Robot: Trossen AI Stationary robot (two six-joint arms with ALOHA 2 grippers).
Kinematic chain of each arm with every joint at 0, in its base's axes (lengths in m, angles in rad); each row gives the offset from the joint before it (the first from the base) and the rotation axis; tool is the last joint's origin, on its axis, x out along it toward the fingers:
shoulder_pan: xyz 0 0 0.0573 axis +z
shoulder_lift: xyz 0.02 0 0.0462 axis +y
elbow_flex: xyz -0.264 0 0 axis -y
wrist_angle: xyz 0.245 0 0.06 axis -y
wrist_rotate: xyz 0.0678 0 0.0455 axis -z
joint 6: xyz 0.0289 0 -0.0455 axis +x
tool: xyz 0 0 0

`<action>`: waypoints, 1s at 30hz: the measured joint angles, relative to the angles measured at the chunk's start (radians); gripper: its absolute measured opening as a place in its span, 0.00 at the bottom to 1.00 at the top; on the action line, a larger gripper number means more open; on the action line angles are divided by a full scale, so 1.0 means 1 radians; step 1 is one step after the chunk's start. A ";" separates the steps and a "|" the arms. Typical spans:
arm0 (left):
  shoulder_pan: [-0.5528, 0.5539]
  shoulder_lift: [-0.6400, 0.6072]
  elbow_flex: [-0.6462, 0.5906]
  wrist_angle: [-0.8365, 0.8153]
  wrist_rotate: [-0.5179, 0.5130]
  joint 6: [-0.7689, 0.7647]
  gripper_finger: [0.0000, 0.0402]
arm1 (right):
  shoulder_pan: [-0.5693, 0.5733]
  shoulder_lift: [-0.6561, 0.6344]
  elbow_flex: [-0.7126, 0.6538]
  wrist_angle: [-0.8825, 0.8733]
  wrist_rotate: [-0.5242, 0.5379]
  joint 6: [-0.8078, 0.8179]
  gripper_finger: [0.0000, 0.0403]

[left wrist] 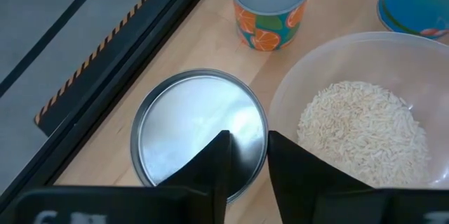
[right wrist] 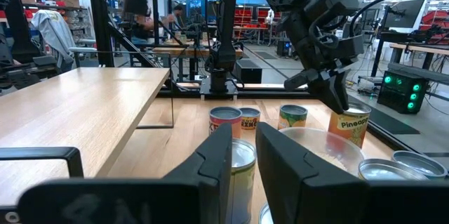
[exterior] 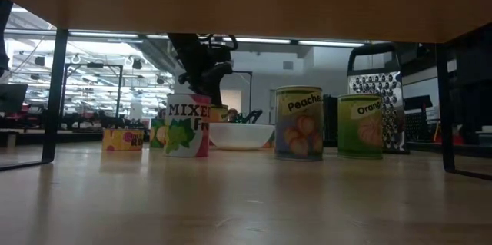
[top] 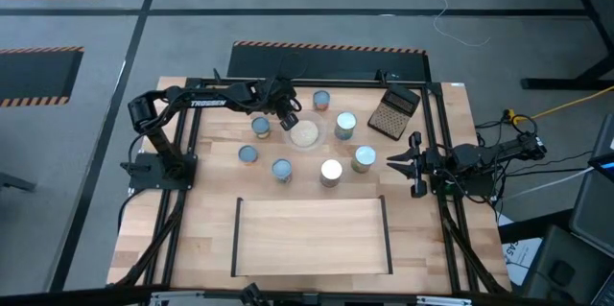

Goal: Pick and place cans onto a shelf
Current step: Put the canned pineapple on the shelf

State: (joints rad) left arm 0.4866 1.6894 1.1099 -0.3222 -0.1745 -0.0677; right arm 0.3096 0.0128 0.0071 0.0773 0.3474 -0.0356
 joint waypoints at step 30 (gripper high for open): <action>0.000 -0.001 0.000 0.000 0.000 0.000 0.00 | 0.000 0.000 0.000 0.000 0.000 0.000 0.18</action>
State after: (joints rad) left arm 0.4870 1.6887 1.1095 -0.3222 -0.1741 -0.0681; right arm 0.3096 0.0128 0.0071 0.0772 0.3475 -0.0353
